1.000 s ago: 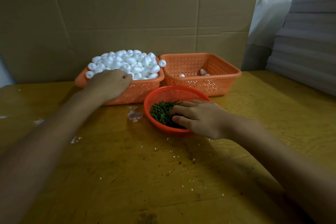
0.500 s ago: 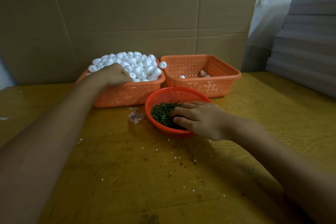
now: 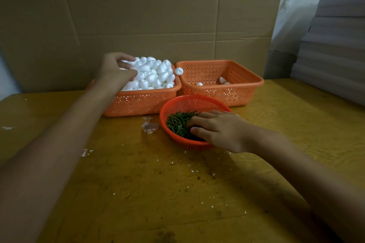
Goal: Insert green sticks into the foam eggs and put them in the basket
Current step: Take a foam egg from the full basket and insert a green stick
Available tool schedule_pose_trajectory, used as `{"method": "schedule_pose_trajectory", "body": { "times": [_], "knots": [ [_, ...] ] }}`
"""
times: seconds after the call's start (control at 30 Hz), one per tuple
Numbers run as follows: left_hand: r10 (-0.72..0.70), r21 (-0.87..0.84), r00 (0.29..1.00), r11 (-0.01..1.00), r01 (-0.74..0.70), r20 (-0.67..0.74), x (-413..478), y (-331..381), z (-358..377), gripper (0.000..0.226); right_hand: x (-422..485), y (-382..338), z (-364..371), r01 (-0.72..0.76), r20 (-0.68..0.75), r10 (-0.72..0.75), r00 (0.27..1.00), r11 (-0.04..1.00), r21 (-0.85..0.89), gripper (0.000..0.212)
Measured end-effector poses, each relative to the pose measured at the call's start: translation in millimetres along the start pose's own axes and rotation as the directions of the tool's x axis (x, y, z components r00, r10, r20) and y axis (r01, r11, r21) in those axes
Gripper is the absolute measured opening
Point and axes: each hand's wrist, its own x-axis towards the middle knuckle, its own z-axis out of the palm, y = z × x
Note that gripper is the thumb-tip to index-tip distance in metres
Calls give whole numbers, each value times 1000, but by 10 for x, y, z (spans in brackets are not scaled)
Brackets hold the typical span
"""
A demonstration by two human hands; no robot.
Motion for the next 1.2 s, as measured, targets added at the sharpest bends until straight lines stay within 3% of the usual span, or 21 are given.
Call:
{"method": "schedule_pose_trajectory", "body": {
  "times": [0.07, 0.17, 0.3, 0.4, 0.53, 0.83, 1.2],
  "knots": [
    [4, -182, 1000, 983, -7, -14, -129, 110, 24, 36, -6, -6, -7, 1, 3, -1, 1000, 1000, -5, 46],
    [16, -439, 996, 898, 26, 91, -435, 255, 121, 30, 1, -11, -12, 6, 6, -6, 1000, 1000, -12, 49],
    [22, -612, 956, 773, 170, 293, -874, 194, 228, 27, 1, 6, 4, 4, -4, -4, 1000, 1000, -18, 48],
    [28, -699, 936, 673, 242, 351, -1102, 73, 290, 27, 0, 0, 1, 3, 1, -3, 1000, 1000, -24, 48],
    [62, -754, 939, 615, 230, 337, -1237, -21, 356, 23, 3, 3, -3, 5, 7, -4, 1000, 999, -38, 48],
    [218, -759, 911, 636, 139, 350, -1328, -94, 383, 40, -17, -13, -15, 11, 0, -12, 1000, 999, -34, 51],
    [190, -763, 912, 623, 173, 362, -1326, -121, 383, 28, -27, -11, 3, 16, -28, -17, 999, 998, -62, 47]
  ]
}}
